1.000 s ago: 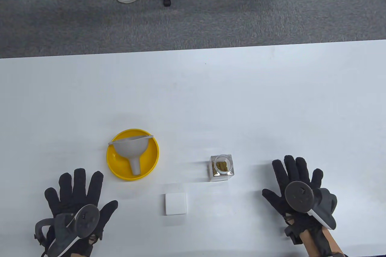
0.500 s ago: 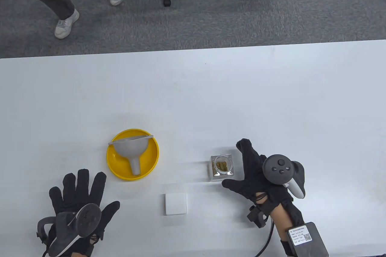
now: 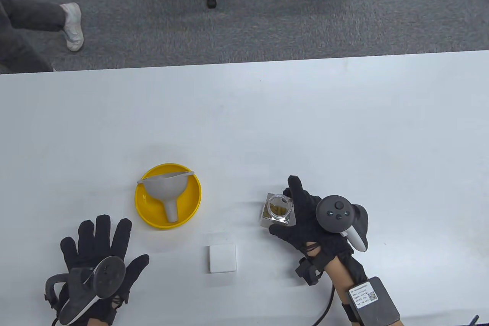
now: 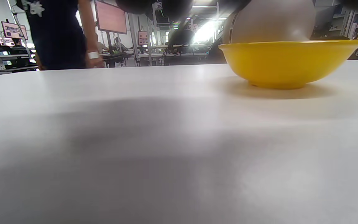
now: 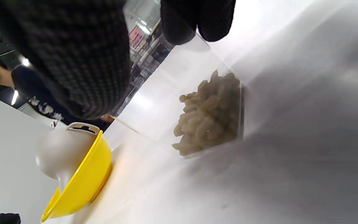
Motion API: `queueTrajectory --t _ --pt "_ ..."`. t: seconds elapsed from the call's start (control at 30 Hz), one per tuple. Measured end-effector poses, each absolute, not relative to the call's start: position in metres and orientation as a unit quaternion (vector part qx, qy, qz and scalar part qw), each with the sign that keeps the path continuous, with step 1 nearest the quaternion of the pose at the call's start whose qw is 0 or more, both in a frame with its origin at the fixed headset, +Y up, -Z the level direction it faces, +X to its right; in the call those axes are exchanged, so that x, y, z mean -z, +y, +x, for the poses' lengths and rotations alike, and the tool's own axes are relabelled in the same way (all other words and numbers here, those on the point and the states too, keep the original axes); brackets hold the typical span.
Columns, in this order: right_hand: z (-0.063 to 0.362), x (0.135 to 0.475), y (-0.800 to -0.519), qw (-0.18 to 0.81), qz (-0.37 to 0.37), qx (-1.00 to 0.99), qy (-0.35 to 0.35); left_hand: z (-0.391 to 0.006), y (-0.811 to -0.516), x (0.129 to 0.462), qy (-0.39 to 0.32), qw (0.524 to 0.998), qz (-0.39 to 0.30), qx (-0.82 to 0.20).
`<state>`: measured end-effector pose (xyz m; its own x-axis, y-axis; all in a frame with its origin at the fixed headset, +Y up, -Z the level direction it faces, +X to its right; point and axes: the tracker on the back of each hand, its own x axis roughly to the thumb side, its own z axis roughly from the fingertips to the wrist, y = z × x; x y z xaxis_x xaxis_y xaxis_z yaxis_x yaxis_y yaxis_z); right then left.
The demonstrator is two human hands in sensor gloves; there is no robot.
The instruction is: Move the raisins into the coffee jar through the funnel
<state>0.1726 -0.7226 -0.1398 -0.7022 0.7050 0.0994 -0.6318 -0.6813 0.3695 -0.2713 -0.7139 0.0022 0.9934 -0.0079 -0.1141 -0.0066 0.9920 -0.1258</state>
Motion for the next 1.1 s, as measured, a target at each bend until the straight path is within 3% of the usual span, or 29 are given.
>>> queueTrajectory --t 0.4,0.63,0.9,1.1 --pt "0.201 0.127 -0.695 0.462 0.134 -0.865 0.143 -0.262 -0.715 0.001 0.022 0.999 -0.045 -0.022" --pt "0.232 0.121 -0.68 0.496 0.139 -0.846 0.136 -0.235 -0.71 0.009 -0.018 0.998 -0.049 0.023" --pt "0.251 0.121 -0.67 0.534 0.13 -0.827 0.116 -0.164 -0.681 0.018 -0.14 0.989 -0.038 -0.039" --pt "0.256 0.122 -0.669 0.521 0.131 -0.835 0.117 -0.101 -0.684 0.033 -0.211 0.969 -0.12 -0.04"
